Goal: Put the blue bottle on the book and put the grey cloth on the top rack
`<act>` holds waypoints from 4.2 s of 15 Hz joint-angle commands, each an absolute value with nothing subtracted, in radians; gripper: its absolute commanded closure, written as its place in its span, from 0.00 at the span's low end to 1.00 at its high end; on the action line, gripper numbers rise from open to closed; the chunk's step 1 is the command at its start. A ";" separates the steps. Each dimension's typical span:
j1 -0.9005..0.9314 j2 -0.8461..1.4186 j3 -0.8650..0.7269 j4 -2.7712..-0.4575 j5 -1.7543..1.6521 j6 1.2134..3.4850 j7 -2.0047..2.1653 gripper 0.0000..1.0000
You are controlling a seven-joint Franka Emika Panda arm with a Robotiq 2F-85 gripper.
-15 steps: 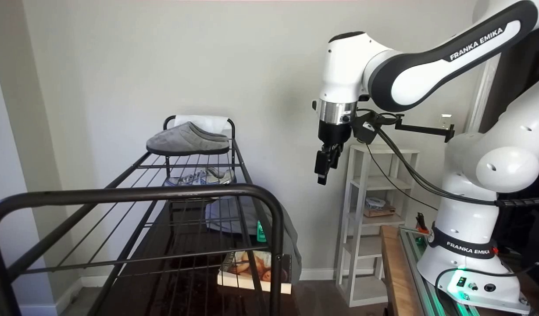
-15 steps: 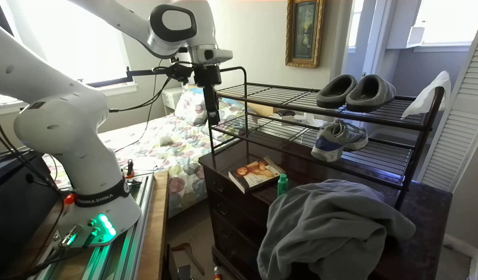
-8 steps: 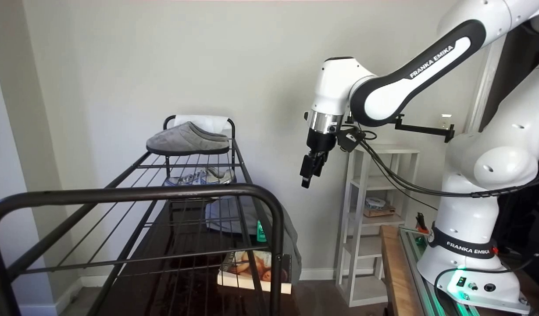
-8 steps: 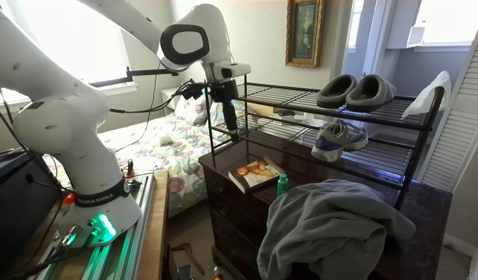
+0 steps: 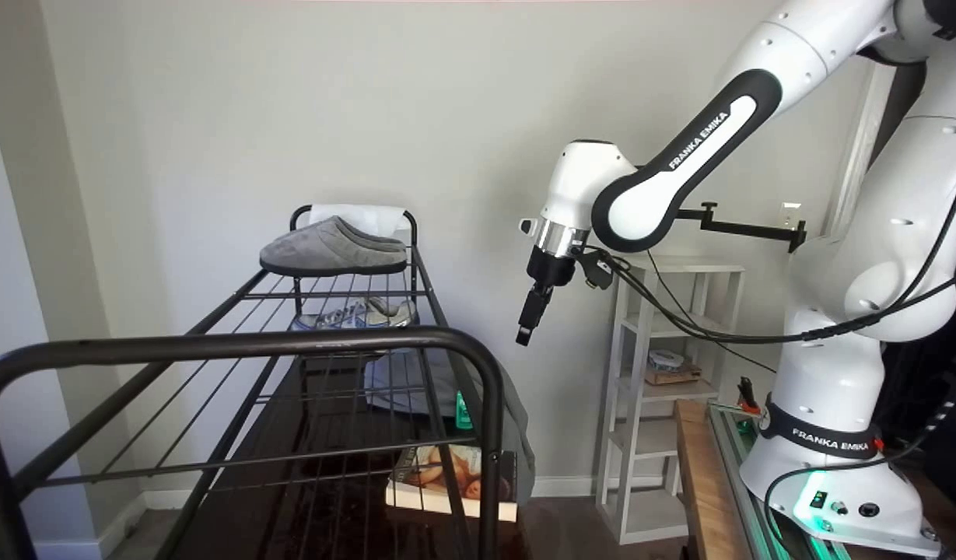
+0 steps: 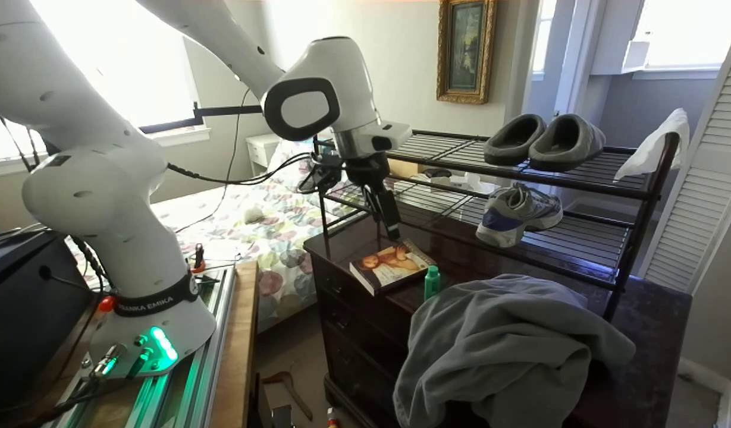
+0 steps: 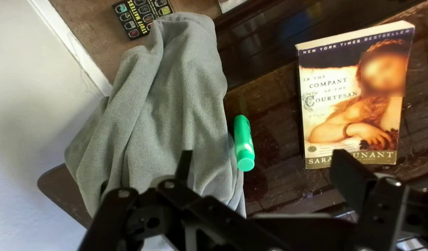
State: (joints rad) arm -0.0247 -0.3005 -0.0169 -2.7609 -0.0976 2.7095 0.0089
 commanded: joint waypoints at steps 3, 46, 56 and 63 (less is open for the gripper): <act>0.010 -0.193 -0.050 -2.760 -0.052 2.770 -0.133 0.00; 0.044 0.394 0.012 -2.417 0.368 3.129 -0.690 0.09; 0.074 0.405 -0.091 -2.430 0.001 3.130 -0.406 0.56; 0.017 0.390 -0.027 -2.429 -0.089 3.117 -0.303 0.93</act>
